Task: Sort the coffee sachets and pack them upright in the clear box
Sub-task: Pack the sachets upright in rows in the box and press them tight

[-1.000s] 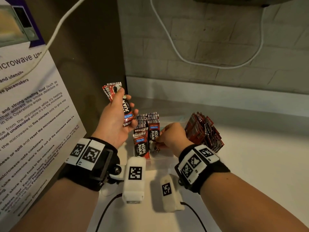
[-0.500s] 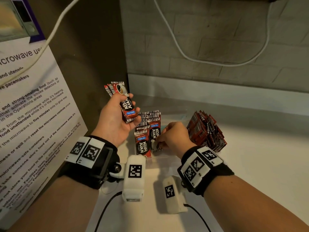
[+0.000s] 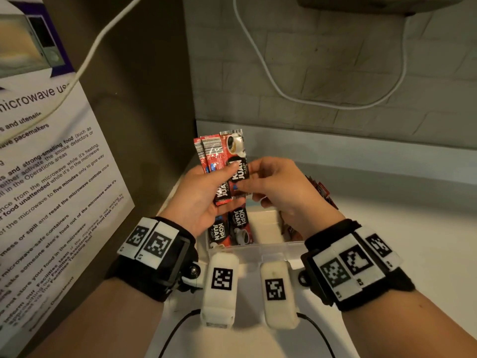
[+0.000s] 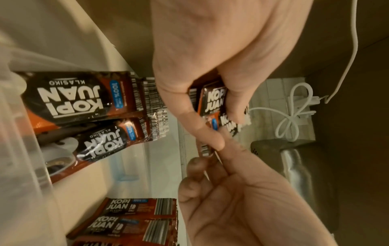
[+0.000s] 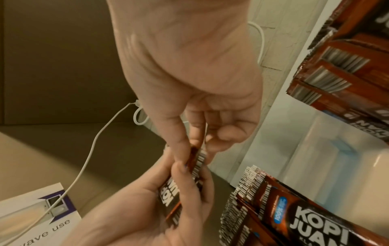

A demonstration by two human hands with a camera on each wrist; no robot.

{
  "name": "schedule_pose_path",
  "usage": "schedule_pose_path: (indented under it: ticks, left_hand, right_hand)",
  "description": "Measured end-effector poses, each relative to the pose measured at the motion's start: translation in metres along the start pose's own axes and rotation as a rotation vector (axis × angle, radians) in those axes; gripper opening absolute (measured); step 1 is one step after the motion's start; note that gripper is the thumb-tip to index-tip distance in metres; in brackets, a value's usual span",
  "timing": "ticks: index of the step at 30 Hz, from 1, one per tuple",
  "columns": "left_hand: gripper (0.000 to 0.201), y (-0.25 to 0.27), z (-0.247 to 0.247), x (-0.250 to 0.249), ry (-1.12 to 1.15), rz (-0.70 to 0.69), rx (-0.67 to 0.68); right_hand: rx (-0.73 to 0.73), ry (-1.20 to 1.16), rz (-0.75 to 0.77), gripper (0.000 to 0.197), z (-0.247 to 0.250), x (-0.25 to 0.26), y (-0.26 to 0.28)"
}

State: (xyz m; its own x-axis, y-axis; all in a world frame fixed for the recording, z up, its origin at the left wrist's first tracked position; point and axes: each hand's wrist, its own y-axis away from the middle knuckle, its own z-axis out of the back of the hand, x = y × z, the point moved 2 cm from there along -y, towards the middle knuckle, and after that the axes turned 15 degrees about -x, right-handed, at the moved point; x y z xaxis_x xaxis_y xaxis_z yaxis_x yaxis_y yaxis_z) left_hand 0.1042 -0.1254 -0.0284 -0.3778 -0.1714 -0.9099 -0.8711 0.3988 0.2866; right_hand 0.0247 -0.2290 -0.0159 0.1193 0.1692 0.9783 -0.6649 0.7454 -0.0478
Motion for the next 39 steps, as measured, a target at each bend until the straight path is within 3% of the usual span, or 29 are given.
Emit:
schedule_pose_path:
  ticks: [3, 7, 10, 15, 18, 22, 25, 29, 34, 39]
  left_hand:
    - [0.014, 0.0, 0.0, -0.003, 0.02, 0.002, -0.006]
    - [0.013, -0.007, 0.013, -0.017, 0.064, -0.037, -0.113]
    - [0.014, -0.01, 0.023, -0.025, 0.065, -0.08, -0.134]
    - [0.015, -0.006, 0.02, -0.026, -0.187, -0.144, -0.006]
    - [0.018, -0.002, 0.012, -0.018, -0.308, -0.129, 0.086]
    - [0.017, 0.002, 0.004, -0.006, -0.327, -0.115, 0.059]
    - [0.015, 0.002, 0.004, -0.001, -0.307, -0.118, 0.036]
    - [0.022, -0.006, 0.018, -0.011, -0.17, -0.102, -0.091]
    - [0.026, -0.016, 0.038, -0.023, 0.063, -0.077, -0.297]
    - [0.026, -0.019, 0.043, -0.023, 0.107, -0.076, -0.323]
  right_hand:
    - [-0.074, -0.04, 0.014, 0.02, 0.003, -0.001, 0.0]
    - [-0.219, -0.186, -0.015, 0.018, 0.017, 0.002, -0.005]
    - [-0.304, -0.076, 0.088, 0.013, 0.031, 0.008, -0.008]
    - [-0.181, 0.06, 0.153, 0.004, 0.033, 0.015, -0.005]
    - [-0.134, -0.099, 0.098, 0.012, 0.028, 0.018, -0.005]
    - [-0.048, -0.314, 0.017, 0.008, 0.014, 0.014, -0.001]
    - [-0.093, -0.362, -0.044, 0.008, 0.009, 0.005, -0.002]
    - [-0.196, -0.078, -0.093, 0.009, 0.017, -0.015, -0.013]
    - [0.028, 0.291, -0.17, 0.016, 0.01, -0.04, -0.008]
    - [0.104, 0.424, -0.245, 0.039, -0.006, -0.059, -0.011]
